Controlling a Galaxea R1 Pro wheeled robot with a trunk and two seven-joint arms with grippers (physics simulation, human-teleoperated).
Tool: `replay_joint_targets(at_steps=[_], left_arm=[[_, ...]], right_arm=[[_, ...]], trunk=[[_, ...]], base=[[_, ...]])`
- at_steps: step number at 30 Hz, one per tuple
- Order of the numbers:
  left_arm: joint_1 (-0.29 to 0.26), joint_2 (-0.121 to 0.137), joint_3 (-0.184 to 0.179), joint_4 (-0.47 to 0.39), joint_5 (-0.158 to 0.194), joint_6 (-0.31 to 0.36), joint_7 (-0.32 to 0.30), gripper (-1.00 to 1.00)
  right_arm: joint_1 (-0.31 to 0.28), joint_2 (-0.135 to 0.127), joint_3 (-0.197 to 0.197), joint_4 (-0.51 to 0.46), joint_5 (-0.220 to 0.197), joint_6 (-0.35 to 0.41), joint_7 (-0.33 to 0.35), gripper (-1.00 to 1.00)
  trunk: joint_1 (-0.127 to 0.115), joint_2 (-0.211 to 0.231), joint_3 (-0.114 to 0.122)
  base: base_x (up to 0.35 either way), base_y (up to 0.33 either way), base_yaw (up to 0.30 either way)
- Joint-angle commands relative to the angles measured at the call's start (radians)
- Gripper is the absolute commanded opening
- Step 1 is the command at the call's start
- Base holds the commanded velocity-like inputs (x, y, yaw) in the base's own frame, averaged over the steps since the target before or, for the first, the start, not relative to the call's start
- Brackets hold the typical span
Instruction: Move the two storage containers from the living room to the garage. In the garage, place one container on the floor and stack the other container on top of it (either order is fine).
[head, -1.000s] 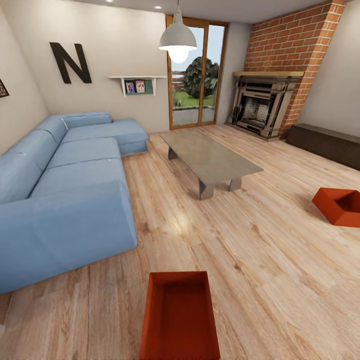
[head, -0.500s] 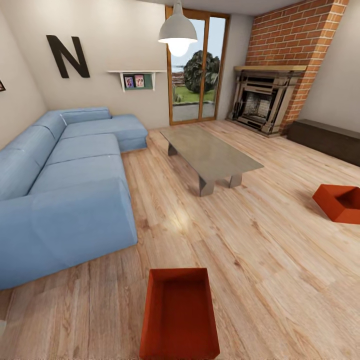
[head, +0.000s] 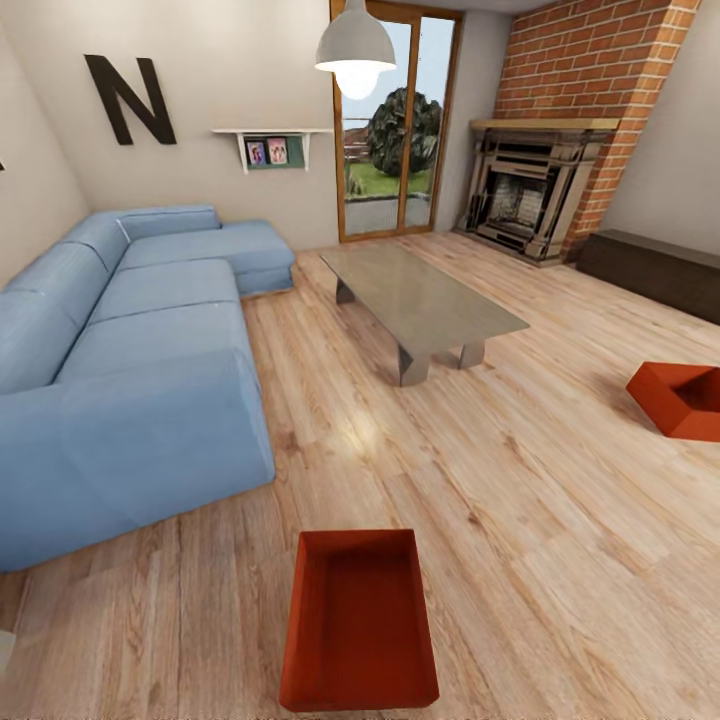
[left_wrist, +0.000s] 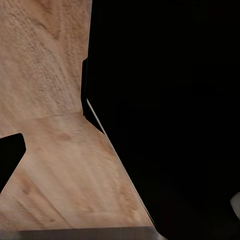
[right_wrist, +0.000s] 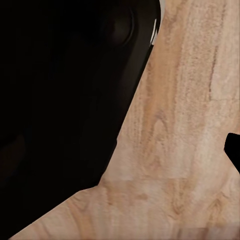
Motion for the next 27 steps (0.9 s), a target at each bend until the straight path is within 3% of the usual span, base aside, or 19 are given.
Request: replay_joint_targets(at_steps=[1,27], left_arm=[[0.0,0.0,0.001,0.0,0.006,-0.002,0.001,1.0],[0.0,0.0,0.001,0.0,0.006,-0.002,0.001,1.0]], right_arm=[[-0.001,0.0,0.007,0.003,-0.003,-0.006,-0.002,1.0],[-0.001,0.001,0.007,0.003,-0.003,-0.005,-0.002,1.0]], trunk=[[0.0,0.0,-0.002],[0.0,0.0,-0.043]], base=[[0.0,0.0,0.0],[0.0,0.0,0.0]])
